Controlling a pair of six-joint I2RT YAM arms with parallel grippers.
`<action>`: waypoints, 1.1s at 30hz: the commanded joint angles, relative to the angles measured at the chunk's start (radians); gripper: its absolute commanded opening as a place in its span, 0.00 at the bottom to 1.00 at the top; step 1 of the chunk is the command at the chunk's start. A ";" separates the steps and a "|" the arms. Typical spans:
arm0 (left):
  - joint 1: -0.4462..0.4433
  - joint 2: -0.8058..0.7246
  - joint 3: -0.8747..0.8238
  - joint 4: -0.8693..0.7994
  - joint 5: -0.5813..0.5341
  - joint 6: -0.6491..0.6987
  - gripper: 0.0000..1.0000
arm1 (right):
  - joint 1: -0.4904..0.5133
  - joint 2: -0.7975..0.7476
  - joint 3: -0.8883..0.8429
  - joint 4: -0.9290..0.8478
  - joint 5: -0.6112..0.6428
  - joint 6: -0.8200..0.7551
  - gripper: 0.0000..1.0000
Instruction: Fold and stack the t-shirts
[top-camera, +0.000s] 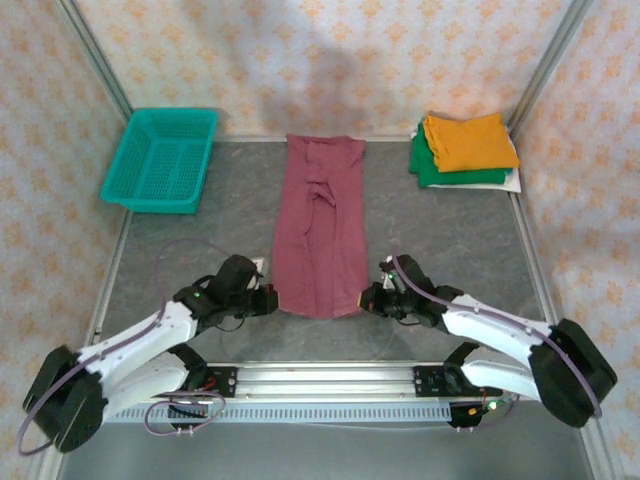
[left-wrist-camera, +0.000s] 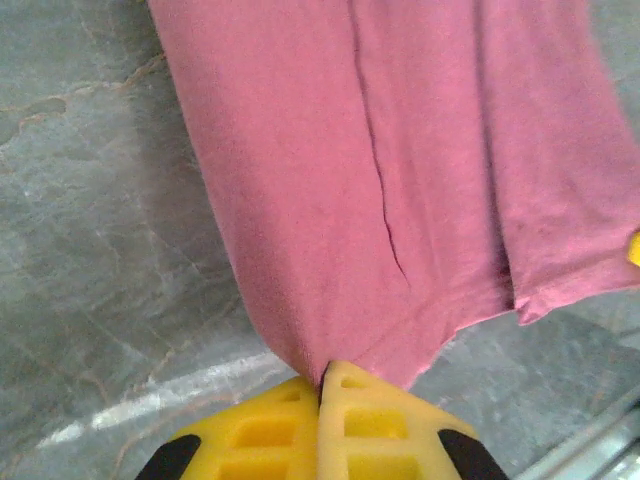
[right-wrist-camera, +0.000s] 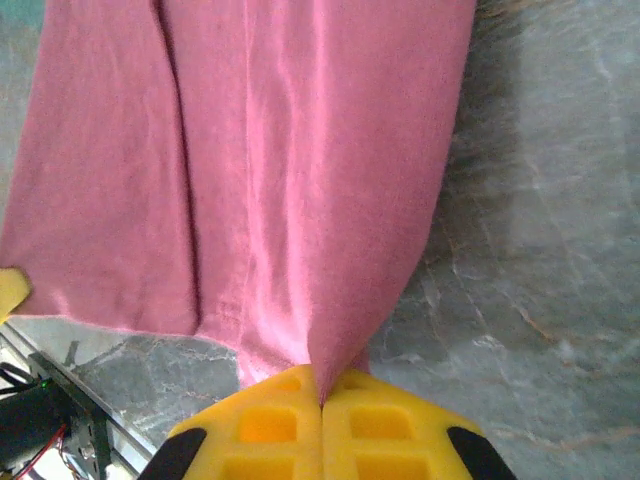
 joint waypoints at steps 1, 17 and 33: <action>-0.003 -0.095 -0.018 -0.096 -0.084 -0.020 0.00 | 0.003 -0.074 0.005 -0.062 0.103 0.033 0.00; 0.246 0.419 0.465 0.040 0.040 0.177 0.00 | -0.181 0.386 0.573 -0.270 0.108 -0.202 0.00; 0.353 0.937 1.052 -0.145 0.018 0.383 0.00 | -0.297 0.773 1.018 -0.307 0.092 -0.315 0.00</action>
